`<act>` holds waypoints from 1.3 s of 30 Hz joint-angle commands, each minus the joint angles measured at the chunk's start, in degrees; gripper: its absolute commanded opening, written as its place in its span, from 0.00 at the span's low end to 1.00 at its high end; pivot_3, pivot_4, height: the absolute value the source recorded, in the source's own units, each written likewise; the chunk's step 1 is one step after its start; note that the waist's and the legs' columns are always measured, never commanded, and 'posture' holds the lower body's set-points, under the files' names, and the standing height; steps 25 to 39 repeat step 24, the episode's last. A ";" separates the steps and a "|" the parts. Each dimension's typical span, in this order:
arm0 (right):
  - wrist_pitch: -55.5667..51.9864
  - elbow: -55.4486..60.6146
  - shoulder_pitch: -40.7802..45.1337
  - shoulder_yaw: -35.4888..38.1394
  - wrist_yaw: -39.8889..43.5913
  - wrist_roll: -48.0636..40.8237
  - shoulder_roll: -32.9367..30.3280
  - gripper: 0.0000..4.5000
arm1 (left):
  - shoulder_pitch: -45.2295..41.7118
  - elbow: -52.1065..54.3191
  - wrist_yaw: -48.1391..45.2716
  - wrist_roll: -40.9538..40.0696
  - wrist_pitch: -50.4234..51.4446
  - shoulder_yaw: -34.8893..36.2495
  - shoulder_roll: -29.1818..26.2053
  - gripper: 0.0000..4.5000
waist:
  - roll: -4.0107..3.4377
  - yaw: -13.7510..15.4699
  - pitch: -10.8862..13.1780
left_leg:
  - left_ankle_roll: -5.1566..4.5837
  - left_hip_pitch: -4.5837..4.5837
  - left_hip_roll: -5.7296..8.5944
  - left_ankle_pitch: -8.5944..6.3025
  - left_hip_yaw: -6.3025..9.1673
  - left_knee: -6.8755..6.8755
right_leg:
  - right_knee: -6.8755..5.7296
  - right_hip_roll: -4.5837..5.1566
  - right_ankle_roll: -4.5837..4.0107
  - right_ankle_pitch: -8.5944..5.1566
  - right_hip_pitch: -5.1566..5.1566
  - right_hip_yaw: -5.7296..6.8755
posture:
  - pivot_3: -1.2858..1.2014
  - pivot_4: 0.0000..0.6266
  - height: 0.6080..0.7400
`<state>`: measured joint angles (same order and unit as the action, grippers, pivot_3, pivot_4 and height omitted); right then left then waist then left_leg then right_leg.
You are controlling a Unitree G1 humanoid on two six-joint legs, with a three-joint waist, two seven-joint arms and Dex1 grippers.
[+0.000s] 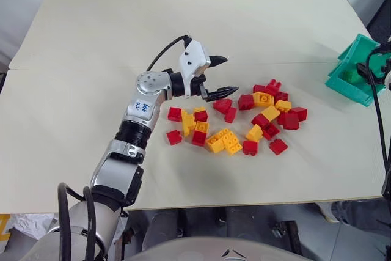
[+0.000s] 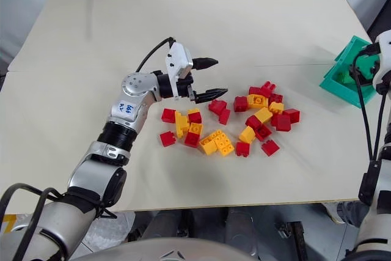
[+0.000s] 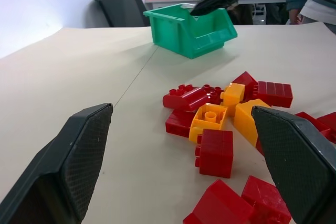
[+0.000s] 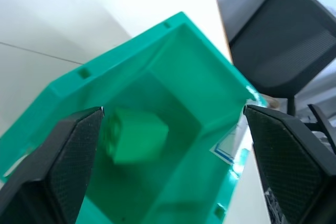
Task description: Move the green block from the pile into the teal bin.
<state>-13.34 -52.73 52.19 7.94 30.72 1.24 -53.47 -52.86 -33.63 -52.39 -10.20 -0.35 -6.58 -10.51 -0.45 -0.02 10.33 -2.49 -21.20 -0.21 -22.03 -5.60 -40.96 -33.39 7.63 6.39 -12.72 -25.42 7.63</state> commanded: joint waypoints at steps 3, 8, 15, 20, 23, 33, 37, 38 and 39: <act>-3.46 30.80 -18.80 2.11 19.14 -11.39 -2.04 1.00 | 6.87 8.52 -5.41 -5.17 2.01 4.18 -5.78 1.00 | -0.04 -0.03 0.02 | 0.03 0.01 -0.11 0.00 0.10 0.02 | 0.01 -0.08 -0.01 -0.01 0.00 0.05 | 0.52 0.24 1.00; -6.45 51.53 -35.49 7.88 28.48 -21.40 -2.61 1.00 | 14.14 14.96 -8.02 -7.81 4.27 7.32 -12.40 1.00 | -0.25 0.16 0.17 | 0.10 0.01 -0.09 -0.03 0.23 -0.14 | -0.05 -0.09 0.04 0.02 -0.02 -0.03 | 0.52 0.24 1.00; -0.05 52.23 -46.58 9.72 36.92 -23.29 -2.85 1.00 | 26.44 20.34 -13.50 -12.75 7.19 14.09 -23.62 1.00 | -0.25 0.16 0.19 | -0.11 0.44 0.01 0.00 0.27 -0.25 | 0.07 0.05 0.12 0.36 0.36 -0.33 | 0.52 0.24 1.00; 5.01 45.73 -44.70 10.02 38.43 -23.19 -1.57 1.00 | 32.81 18.94 -14.00 -13.27 6.13 19.31 -29.12 1.00 | -0.25 -0.09 0.19 | -0.11 0.61 0.04 -0.02 0.23 -0.18 | 0.02 0.22 0.02 0.40 0.39 -0.36 | 0.52 0.24 1.00; 4.36 45.61 -43.50 9.95 36.61 -23.73 -0.41 1.00 | 33.92 18.73 -14.70 -13.19 3.61 20.62 -30.46 1.00 | -0.26 -0.10 0.19 | -0.07 0.64 0.00 -0.04 0.19 -0.12 | -0.03 0.24 -0.08 0.35 0.34 -0.31 | 0.52 0.24 1.00; 3.93 45.89 -43.26 10.01 35.97 -23.84 -0.08 1.00 | 34.07 18.53 -15.06 -13.08 2.86 20.72 -30.56 1.00 | -0.26 -0.10 0.19 | -0.07 0.64 0.00 -0.04 0.18 -0.12 | -0.04 0.24 -0.08 0.34 0.32 -0.31 | 0.52 0.24 1.00; 3.93 45.89 -43.26 10.01 35.97 -23.84 -0.08 1.00 | 34.07 18.53 -15.06 -13.08 2.86 20.72 -30.56 1.00 | -0.26 -0.10 0.19 | -0.07 0.64 0.00 -0.04 0.18 -0.12 | -0.04 0.24 -0.08 0.34 0.32 -0.31 | 0.52 0.24 1.00; 3.93 45.89 -43.26 10.01 35.97 -23.84 -0.08 1.00 | 34.07 18.53 -15.06 -13.08 2.86 20.72 -30.56 1.00 | -0.26 -0.10 0.19 | -0.07 0.64 0.00 -0.04 0.18 -0.12 | -0.04 0.24 -0.08 0.34 0.32 -0.31 | 0.52 0.24 1.00; 3.93 45.89 -43.26 10.01 35.97 -23.84 -0.08 1.00 | 34.07 18.53 -15.06 -13.08 2.86 20.72 -30.56 1.00 | -0.26 -0.10 0.19 | -0.07 0.64 0.00 -0.04 0.18 -0.12 | -0.04 0.24 -0.08 0.34 0.32 -0.31 | 0.52 0.24 1.00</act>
